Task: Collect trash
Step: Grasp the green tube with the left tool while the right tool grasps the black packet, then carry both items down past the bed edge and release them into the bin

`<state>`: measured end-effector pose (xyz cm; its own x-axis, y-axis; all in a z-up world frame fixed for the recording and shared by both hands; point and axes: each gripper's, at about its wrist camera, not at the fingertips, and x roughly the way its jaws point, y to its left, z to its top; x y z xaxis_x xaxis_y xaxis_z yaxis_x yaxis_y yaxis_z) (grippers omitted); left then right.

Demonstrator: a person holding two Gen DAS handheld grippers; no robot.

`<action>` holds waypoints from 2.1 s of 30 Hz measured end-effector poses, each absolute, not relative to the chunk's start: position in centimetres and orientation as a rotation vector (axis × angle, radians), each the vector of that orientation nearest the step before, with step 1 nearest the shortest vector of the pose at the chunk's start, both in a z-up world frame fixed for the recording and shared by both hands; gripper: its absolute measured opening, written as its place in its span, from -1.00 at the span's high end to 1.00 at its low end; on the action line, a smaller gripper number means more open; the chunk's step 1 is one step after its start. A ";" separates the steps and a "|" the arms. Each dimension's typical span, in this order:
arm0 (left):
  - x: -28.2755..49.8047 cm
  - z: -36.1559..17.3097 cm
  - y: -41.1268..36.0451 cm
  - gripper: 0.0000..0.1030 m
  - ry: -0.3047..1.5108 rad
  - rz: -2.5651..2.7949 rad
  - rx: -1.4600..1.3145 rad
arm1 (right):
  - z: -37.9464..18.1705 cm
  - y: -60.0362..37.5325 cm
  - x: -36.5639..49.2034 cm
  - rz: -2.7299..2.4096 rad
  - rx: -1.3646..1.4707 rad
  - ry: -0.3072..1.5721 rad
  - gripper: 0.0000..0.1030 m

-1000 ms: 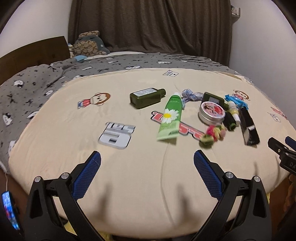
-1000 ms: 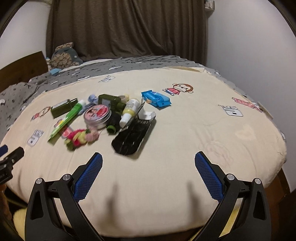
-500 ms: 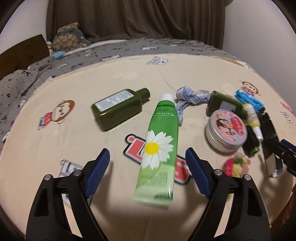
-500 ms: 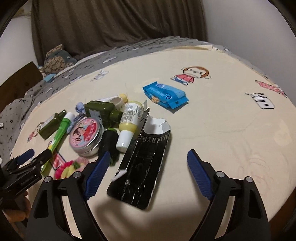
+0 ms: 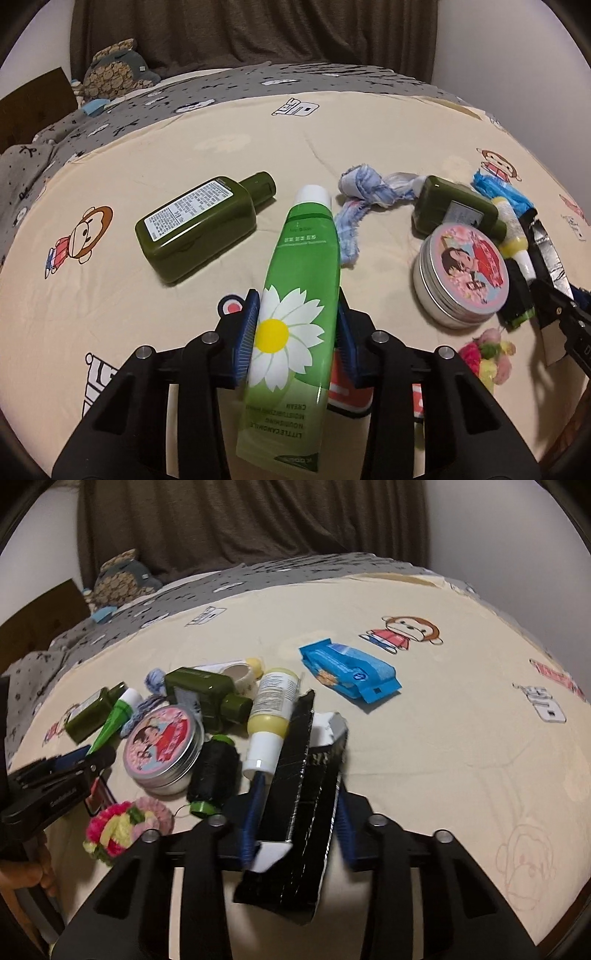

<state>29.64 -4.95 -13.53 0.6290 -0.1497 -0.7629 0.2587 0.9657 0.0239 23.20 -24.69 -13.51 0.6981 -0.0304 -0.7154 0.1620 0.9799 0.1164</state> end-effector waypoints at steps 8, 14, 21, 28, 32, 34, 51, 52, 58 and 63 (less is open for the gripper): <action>26.5 -12.6 -3.3 0.48 0.843 -0.228 0.098 | -11.9 -24.8 20.6 -0.110 0.129 0.737 0.51; 22.1 -10.0 -2.1 0.88 0.794 -0.241 0.050 | -9.1 -24.2 17.2 -0.089 0.118 0.651 0.51; 15.3 -6.5 -1.8 0.88 0.711 -0.294 0.018 | -5.9 -22.5 11.9 0.018 0.076 0.558 0.51; 8.0 -4.7 -2.8 0.88 0.644 -0.375 0.032 | -5.0 -21.4 6.3 0.132 0.040 0.519 0.51; 5.0 -5.3 -3.1 0.88 0.647 -0.422 0.032 | -5.5 -21.5 3.9 0.144 0.020 0.525 0.51; 3.8 -6.1 -3.2 0.88 0.661 -0.436 0.027 | -6.1 -21.6 2.8 0.141 0.010 0.538 0.51; -0.3 -20.0 -5.3 0.87 1.034 -0.569 0.067 | -19.5 -20.4 0.4 0.174 -0.022 0.926 0.53; -0.5 -20.5 -5.5 0.87 1.050 -0.578 0.076 | -20.0 -20.3 0.4 0.182 -0.022 0.944 0.53; 0.1 -23.6 -6.2 0.88 1.140 -0.585 0.087 | -23.0 -19.2 0.0 0.223 -0.033 1.050 0.53; 0.8 -26.3 -7.5 0.88 1.229 -0.596 0.127 | -26.7 -19.1 0.3 0.231 -0.013 1.192 0.53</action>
<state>0.78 -7.52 -26.32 0.2050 -0.3592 -0.9105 0.4925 0.8417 -0.2212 0.25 -19.08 -26.67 0.3495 0.1714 -0.9211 -0.1851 0.9764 0.1114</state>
